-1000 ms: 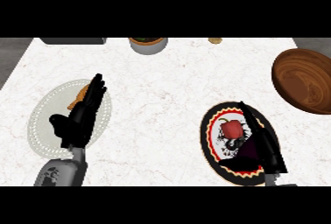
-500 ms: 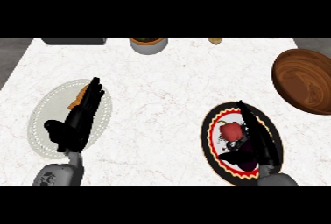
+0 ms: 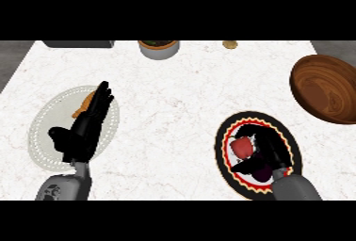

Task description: Pick the bell pepper from the plate and place it in the bowl

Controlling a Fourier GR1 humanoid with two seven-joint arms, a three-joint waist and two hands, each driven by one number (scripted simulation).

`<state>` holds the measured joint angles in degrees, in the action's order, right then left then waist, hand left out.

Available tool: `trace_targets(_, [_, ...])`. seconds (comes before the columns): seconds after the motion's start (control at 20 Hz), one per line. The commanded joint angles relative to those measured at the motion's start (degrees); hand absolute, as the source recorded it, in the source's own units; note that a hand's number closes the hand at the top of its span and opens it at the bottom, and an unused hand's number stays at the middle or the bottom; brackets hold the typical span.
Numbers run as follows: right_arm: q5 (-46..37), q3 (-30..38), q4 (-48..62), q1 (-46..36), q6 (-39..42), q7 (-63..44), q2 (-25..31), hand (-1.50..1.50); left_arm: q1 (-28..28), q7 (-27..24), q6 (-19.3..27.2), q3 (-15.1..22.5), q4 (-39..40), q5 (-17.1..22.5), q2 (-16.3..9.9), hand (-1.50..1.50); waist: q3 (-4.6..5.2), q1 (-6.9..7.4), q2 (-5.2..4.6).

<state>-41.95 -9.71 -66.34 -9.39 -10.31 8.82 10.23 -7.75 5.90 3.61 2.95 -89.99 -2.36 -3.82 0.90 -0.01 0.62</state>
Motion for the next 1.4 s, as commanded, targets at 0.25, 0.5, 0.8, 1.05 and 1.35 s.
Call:
trace_targets(0.25, [0.9,-0.9,-1.3,2.2,0.8,3.7,-2.4,1.5,0.9,1.1,-0.4,-0.3,-0.8,-0.2,-0.2,0.0,-0.9,0.06,-0.57])
trace_targets(0.5, [16.5,2.7,-10.4,6.1,19.1,8.6,2.6,1.5,0.2,-0.9,-0.5,-1.1,1.2,0.4,0.0,0.0,-0.87,-0.72,-0.49])
trace_targets(0.8, [28.9,7.2,-29.1,14.1,27.2,11.9,6.1,1.5,0.5,0.3,-0.1,-1.8,0.0,0.3,-0.5,0.0,-0.85,-1.25,-0.26])
trace_targets(1.05, [30.2,12.1,-44.4,17.4,23.6,8.7,7.5,1.5,1.1,-1.5,0.1,-1.1,1.0,-0.7,0.1,0.0,-0.82,-1.25,-0.32])
trace_targets(1.35, [31.6,15.7,-62.1,15.5,23.7,-9.3,9.2,1.5,-1.7,-3.0,1.0,-1.8,4.2,-1.3,0.7,0.0,-0.79,-0.86,-0.5])
